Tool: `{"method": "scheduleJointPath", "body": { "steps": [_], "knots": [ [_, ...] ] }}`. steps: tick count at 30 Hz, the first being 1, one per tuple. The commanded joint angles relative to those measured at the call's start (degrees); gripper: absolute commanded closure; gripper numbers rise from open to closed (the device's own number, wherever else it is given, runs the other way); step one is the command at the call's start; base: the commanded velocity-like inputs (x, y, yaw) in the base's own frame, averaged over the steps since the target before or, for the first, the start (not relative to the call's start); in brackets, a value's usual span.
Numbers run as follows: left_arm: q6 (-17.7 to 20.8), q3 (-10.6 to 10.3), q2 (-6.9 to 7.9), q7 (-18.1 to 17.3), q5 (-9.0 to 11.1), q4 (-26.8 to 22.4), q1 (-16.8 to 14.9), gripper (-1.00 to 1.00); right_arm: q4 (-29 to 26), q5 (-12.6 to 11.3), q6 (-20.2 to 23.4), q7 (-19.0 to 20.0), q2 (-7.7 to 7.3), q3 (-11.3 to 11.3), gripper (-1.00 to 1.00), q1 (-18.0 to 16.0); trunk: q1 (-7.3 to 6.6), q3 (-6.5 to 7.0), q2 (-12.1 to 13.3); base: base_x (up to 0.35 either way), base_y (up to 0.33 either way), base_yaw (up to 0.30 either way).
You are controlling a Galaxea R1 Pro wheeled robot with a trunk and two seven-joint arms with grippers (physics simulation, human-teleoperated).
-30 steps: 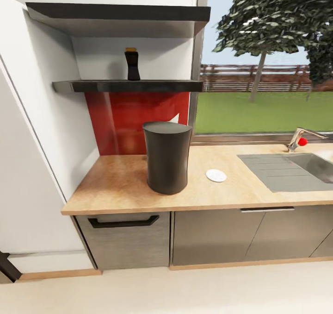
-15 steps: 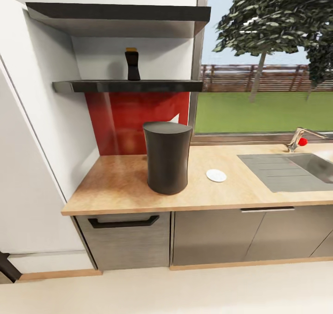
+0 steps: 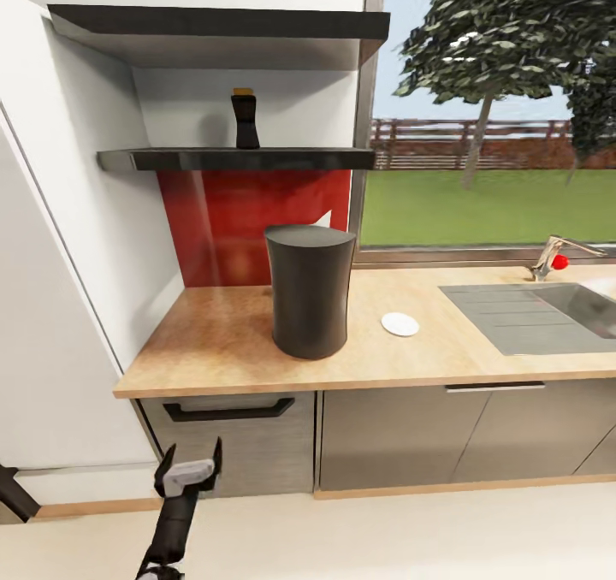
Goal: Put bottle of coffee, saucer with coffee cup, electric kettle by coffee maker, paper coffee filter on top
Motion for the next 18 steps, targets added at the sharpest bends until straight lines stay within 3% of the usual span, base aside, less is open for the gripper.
{"method": "scheduleJointPath", "body": {
  "steps": [1,2,3,6,7,9,11,15,18],
  "knots": [
    [-0.1,0.0,-0.15,0.0,0.3,-1.3,-0.1,-1.00,0.1,0.6,-0.2,-0.2,0.03,-0.5,-1.00,-0.1,0.03,-0.13,-0.1,0.000,0.000,0.000],
    [0.0,0.0,-0.67,0.0,0.4,-5.1,-0.1,-1.00,0.2,0.6,-0.2,-0.2,0.03,-0.5,-1.00,0.0,0.03,-0.13,-0.1,0.000,0.000,0.000],
    [0.2,0.0,-2.71,-0.1,0.4,-12.6,0.0,-1.00,0.2,0.6,-0.2,-0.2,0.04,-0.5,-1.00,0.1,0.03,-0.13,-0.1,0.000,0.000,0.000],
    [0.6,-2.0,-3.65,-0.1,0.4,-17.3,0.0,-1.00,0.2,0.6,-0.2,-0.2,0.04,-0.5,-1.00,0.1,0.03,-0.13,-0.1,0.000,0.000,0.000],
    [3.2,-5.0,-3.92,0.0,0.4,-21.4,-0.2,-1.00,0.2,0.6,-0.2,-0.2,0.04,-0.5,-1.00,0.1,0.03,-0.13,-0.1,0.000,0.000,0.000],
    [6.8,-6.5,-4.06,0.4,0.4,-24.6,-0.3,-1.00,0.2,0.6,-0.2,-0.2,0.04,-0.5,-1.00,0.1,0.03,-0.13,-0.1,0.000,0.000,0.000],
    [15.5,-8.8,-4.23,2.8,0.3,-30.5,-0.8,-1.00,0.2,0.6,-0.2,-0.3,0.04,-0.4,-1.00,0.1,0.03,-0.13,-0.1,0.000,0.000,0.000],
    [28.2,-12.3,-4.30,8.0,0.2,-37.1,-7.2,-1.00,0.2,0.6,-0.2,-0.3,0.04,-0.5,-1.00,0.1,0.03,-0.13,-0.1,0.000,0.000,0.000],
    [37.3,-16.4,-4.33,13.3,0.2,-39.1,-16.4,-1.00,0.2,0.6,-0.2,-0.3,0.04,-0.5,-1.00,0.1,0.03,-0.13,-0.1,0.000,0.000,0.000]
  ]
}}
